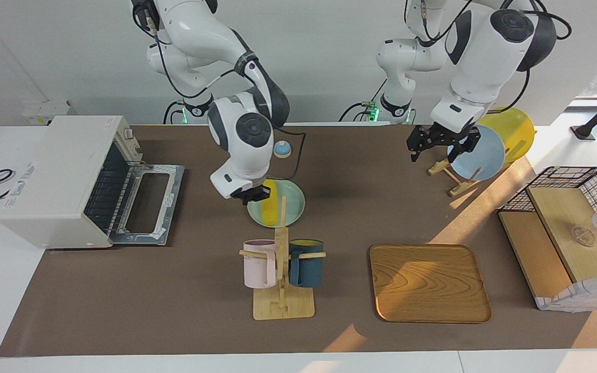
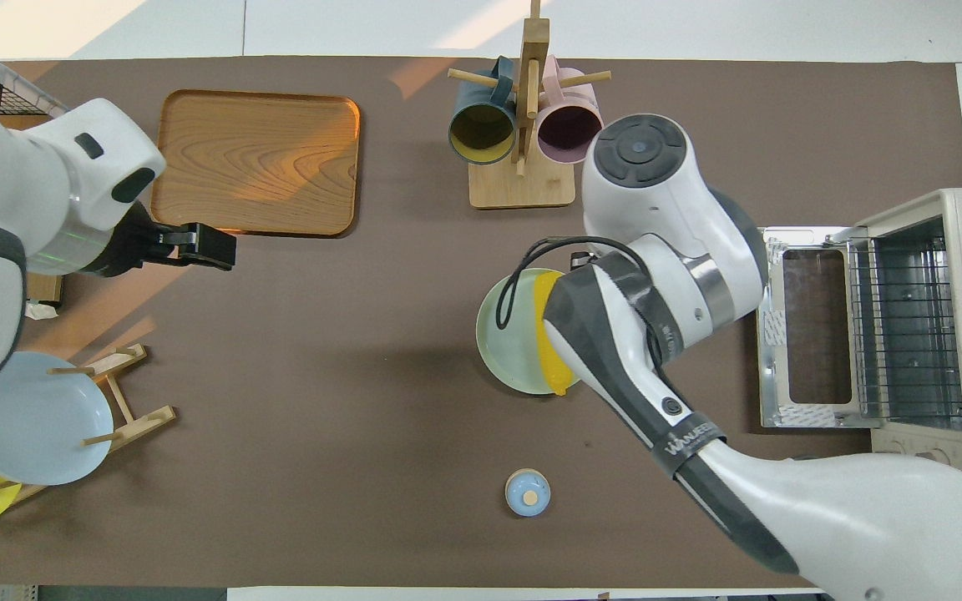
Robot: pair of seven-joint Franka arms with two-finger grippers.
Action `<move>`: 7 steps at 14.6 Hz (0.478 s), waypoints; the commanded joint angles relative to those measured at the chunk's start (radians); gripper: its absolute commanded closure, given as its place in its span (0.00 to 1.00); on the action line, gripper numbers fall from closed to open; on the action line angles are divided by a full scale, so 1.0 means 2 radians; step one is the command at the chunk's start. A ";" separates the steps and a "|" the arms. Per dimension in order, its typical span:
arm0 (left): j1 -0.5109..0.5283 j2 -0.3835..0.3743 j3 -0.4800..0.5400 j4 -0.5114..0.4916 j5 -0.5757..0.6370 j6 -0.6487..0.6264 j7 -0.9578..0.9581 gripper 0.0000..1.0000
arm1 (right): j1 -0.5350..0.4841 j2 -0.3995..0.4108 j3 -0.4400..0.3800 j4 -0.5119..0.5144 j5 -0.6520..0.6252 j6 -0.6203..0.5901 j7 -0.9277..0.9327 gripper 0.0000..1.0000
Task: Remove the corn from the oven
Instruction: 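Lower the plate onto the table with the right gripper while the left gripper approaches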
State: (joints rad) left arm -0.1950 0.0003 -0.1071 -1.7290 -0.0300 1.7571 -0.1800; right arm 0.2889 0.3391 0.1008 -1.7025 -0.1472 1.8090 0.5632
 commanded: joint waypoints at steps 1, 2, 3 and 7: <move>-0.055 0.018 0.004 -0.017 -0.002 0.046 -0.064 0.00 | -0.043 -0.047 0.007 -0.108 -0.024 0.053 -0.015 1.00; -0.076 0.031 0.004 -0.017 -0.003 0.062 -0.083 0.00 | -0.052 -0.054 0.006 -0.135 -0.028 0.075 -0.016 1.00; -0.096 0.046 0.004 -0.017 -0.011 0.080 -0.099 0.00 | -0.065 -0.060 0.006 -0.159 -0.034 0.102 -0.020 1.00; -0.171 0.107 0.004 -0.015 -0.016 0.161 -0.176 0.00 | -0.110 -0.062 0.007 -0.193 -0.061 0.129 -0.059 1.00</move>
State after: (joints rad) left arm -0.4628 0.1568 -0.1158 -1.7615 -0.0475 1.9972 -0.4591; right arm 0.1229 0.2565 0.1000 -2.0282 -0.2393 2.0289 0.4997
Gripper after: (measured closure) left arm 0.000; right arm 0.991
